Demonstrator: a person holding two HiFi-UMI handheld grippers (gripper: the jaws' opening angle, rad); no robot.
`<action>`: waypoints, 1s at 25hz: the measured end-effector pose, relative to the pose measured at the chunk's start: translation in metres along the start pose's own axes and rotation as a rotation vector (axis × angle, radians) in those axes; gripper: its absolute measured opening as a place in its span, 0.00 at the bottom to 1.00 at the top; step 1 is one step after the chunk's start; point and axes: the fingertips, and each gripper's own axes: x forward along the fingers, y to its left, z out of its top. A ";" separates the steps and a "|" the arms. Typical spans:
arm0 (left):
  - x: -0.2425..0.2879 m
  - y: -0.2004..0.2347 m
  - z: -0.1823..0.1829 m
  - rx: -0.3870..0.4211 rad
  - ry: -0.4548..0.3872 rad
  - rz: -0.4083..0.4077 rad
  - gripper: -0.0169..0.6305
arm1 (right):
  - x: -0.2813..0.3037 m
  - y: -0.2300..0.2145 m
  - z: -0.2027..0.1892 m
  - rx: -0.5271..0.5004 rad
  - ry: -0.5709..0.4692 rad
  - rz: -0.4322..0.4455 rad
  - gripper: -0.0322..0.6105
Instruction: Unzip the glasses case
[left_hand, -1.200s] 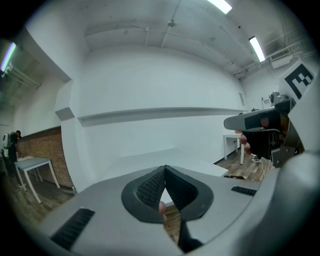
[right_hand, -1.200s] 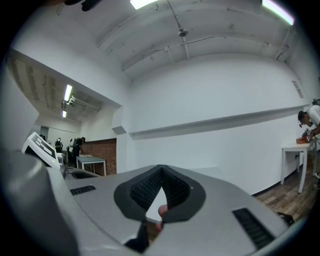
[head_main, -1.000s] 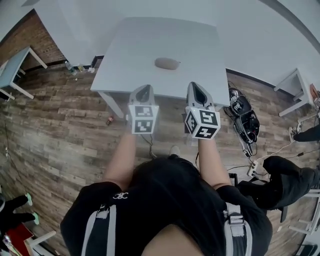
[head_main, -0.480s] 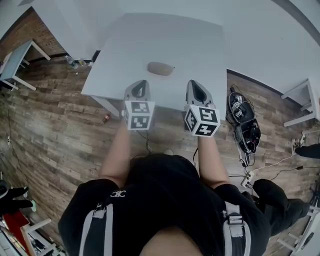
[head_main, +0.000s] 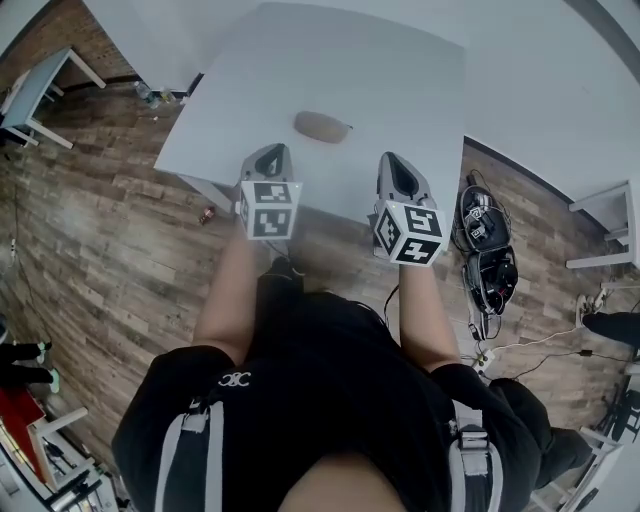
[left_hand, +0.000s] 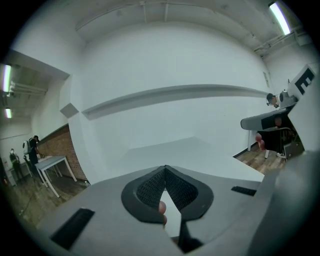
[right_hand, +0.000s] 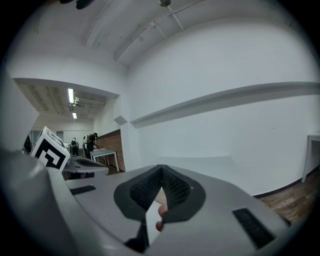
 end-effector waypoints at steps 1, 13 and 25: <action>0.005 0.001 0.002 0.002 -0.001 -0.004 0.02 | 0.007 -0.001 0.000 0.001 0.001 0.005 0.06; 0.117 0.031 0.012 0.069 0.052 -0.217 0.02 | 0.119 -0.006 0.009 -0.016 0.028 -0.034 0.06; 0.234 0.059 -0.019 0.229 0.160 -0.576 0.02 | 0.235 0.002 -0.040 -0.057 0.189 -0.171 0.06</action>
